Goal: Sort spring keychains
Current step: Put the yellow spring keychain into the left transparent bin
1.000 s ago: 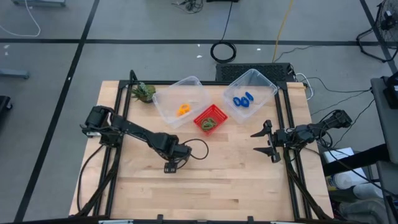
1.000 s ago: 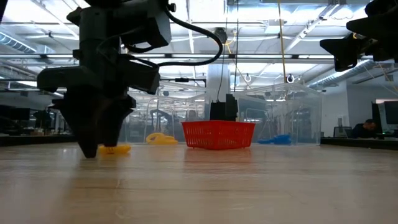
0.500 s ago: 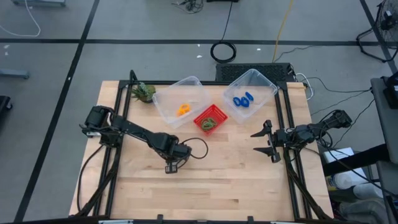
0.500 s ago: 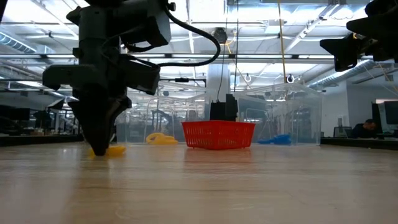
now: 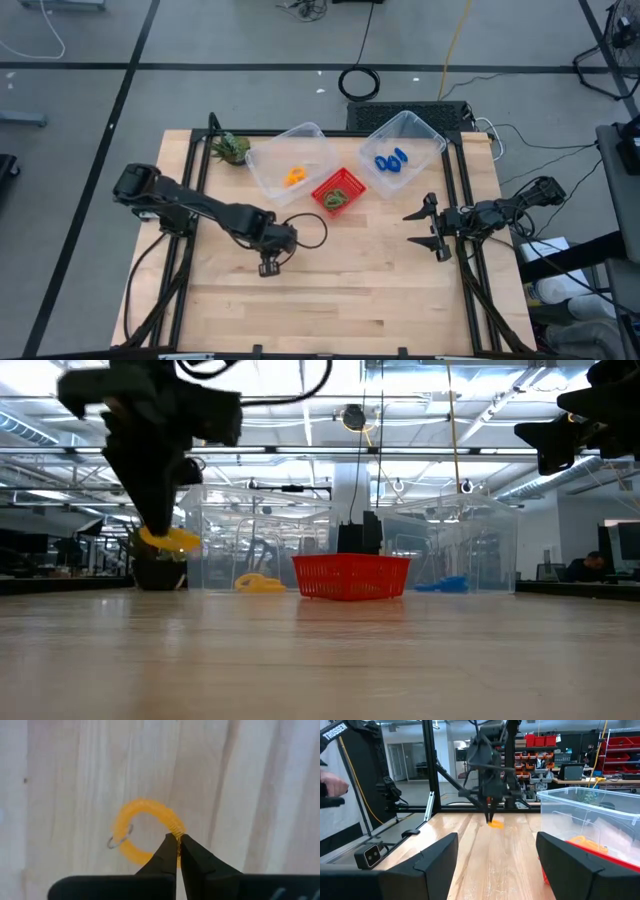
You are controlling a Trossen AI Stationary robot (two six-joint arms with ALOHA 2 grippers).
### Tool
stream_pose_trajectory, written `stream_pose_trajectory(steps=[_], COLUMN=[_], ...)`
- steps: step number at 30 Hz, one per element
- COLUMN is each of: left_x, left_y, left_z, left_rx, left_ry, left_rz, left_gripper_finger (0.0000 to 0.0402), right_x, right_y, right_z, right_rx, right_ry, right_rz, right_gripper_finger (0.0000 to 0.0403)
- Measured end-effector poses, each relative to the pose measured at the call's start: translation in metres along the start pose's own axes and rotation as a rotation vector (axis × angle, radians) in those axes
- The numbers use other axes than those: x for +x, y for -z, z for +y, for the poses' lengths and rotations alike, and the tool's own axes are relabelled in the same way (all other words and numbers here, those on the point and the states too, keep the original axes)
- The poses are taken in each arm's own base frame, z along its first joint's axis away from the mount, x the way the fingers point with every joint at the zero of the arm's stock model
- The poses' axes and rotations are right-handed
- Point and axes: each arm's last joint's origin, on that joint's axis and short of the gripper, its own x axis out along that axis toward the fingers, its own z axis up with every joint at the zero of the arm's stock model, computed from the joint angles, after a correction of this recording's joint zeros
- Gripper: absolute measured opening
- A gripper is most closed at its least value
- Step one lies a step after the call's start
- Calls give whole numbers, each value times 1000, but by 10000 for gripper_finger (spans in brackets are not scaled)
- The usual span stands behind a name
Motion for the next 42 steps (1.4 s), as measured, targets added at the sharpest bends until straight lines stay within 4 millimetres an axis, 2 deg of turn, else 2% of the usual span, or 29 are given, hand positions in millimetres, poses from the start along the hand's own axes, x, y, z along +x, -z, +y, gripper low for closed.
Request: stream_pose_trajectory(steps=[6,12,18,25,32,42], left_x=[-37,-81,-126,-164,-167,-141], left_y=[12,17,5,-18,-35,-81], left_z=[1,5,18,56,100,149], left_rx=[56,38,-44,-135,-177,-195], left_ry=[-61,-162,-318,-381,-440,-360], left_rz=[31,-14,-81,-191,-178,-143], left_gripper_finger=[5,5,5,5,5,4], right_x=[0,0,0,0,0,0], right_y=[0,0,0,0,0,0], right_z=[0,0,0,0,0,0], right_rx=[0,0,0,0,0,0], right_ry=[0,0,0,0,0,0], right_rz=[0,0,0,0,0,0], right_gripper_finger=[256,256,256,256,256,256])
